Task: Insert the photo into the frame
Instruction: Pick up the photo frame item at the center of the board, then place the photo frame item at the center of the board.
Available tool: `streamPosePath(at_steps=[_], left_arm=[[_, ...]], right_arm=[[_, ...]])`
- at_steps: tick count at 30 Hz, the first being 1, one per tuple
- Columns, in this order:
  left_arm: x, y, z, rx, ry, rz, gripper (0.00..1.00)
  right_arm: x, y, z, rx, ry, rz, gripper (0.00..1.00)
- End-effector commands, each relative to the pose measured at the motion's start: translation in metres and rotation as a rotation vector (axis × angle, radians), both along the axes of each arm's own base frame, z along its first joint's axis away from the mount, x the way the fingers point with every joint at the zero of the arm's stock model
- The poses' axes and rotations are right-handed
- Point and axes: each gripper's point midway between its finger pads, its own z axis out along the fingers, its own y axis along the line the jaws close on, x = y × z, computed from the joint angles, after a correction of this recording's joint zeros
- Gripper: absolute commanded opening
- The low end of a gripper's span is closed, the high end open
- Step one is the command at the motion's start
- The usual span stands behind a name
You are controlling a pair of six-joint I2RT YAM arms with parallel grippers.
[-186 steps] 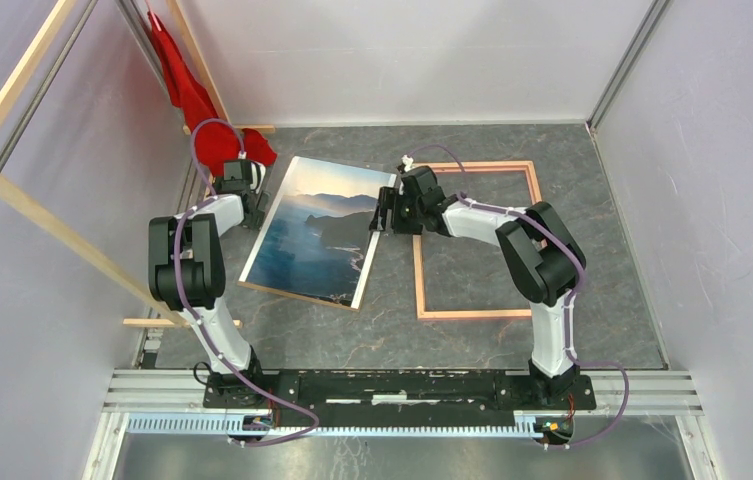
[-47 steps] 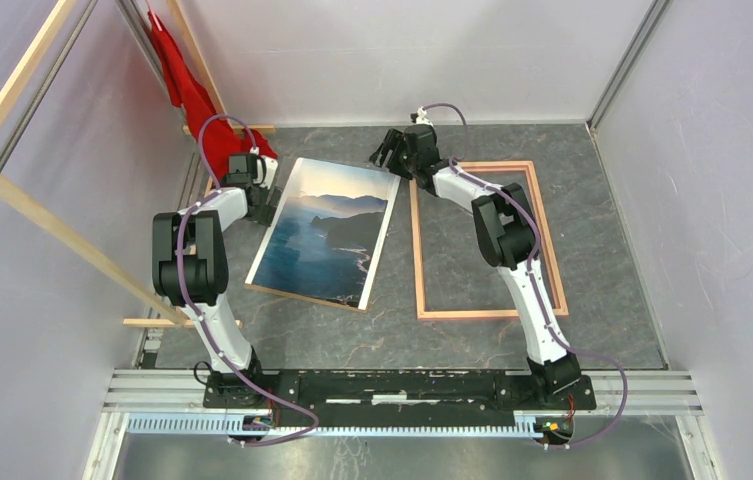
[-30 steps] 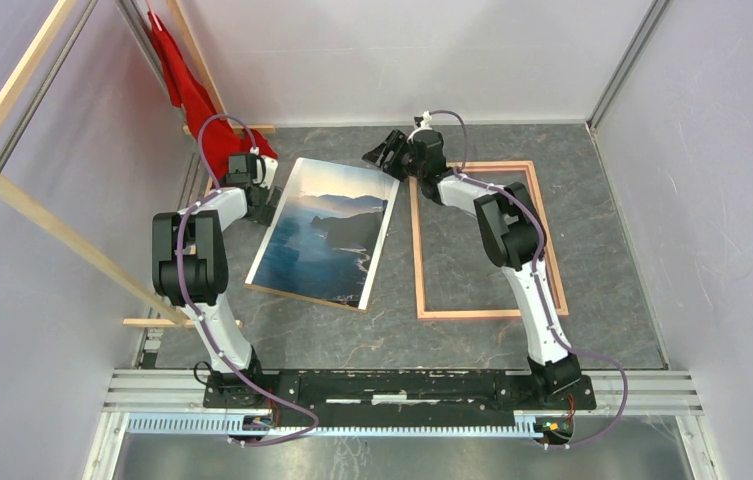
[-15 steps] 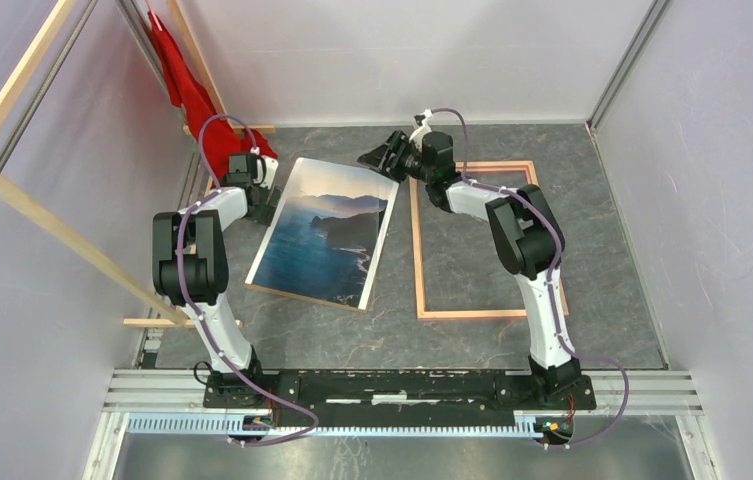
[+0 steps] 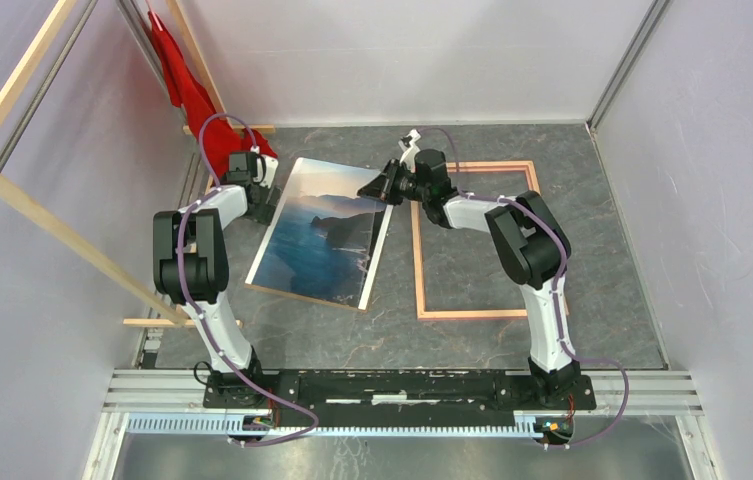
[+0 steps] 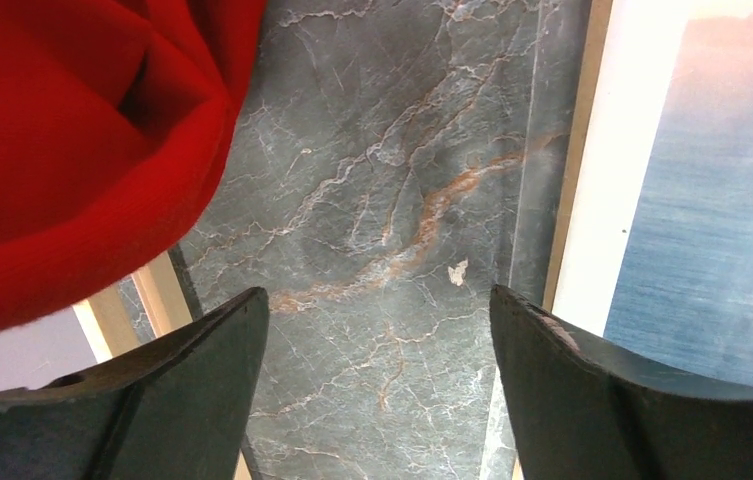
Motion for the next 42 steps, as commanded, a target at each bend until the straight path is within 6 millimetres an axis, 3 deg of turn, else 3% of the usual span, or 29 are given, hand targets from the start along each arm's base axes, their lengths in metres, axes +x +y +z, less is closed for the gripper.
streamPosePath(at_steps=[1, 4, 7, 10, 11, 16, 18, 20, 23, 26, 37, 42], left_arm=[[-0.02, -0.008, -0.009, -0.041, 0.117, -0.024, 0.94], [-0.019, -0.011, 0.022, -0.048, 0.096, -0.054, 1.0], [-0.021, -0.012, 0.058, -0.037, 0.058, -0.075, 1.0], [-0.027, -0.018, 0.082, -0.019, 0.028, -0.097, 1.0], [-0.03, -0.019, 0.087, -0.014, 0.02, -0.1, 1.0], [-0.038, -0.07, 0.099, 0.013, 0.014, -0.214, 1.0], [-0.04, -0.094, 0.099, 0.027, 0.016, -0.265, 1.0], [-0.042, -0.123, 0.099, 0.024, 0.015, -0.327, 1.0], [-0.046, -0.161, 0.088, 0.038, 0.04, -0.415, 1.0], [-0.043, -0.181, 0.074, 0.065, 0.071, -0.458, 1.0], [-0.035, -0.194, 0.04, 0.116, 0.117, -0.497, 1.0], [-0.038, -0.196, 0.038, 0.144, 0.113, -0.516, 1.0]], right_arm=[[-0.003, -0.005, 0.091, 0.076, -0.161, 0.034, 0.02], [-0.011, -0.028, 0.129, 0.082, -0.202, 0.037, 0.0], [-0.04, -0.065, 0.165, 0.109, -0.251, 0.033, 0.0], [-0.071, -0.104, 0.169, 0.049, -0.252, 0.025, 0.0], [-0.081, -0.118, 0.162, 0.011, -0.235, 0.019, 0.0], [-0.103, -0.22, 0.133, -0.176, -0.148, -0.168, 0.0], [-0.1, -0.267, 0.12, -0.224, -0.108, -0.272, 0.0], [-0.096, -0.297, 0.103, -0.302, -0.067, -0.349, 0.0], [-0.086, -0.313, 0.08, -0.375, -0.027, -0.404, 0.0], [-0.068, -0.322, 0.067, -0.392, -0.008, -0.432, 0.0], [0.008, -0.351, 0.055, -0.44, 0.017, -0.528, 0.02], [0.034, -0.354, 0.049, -0.423, 0.049, -0.524, 0.03]])
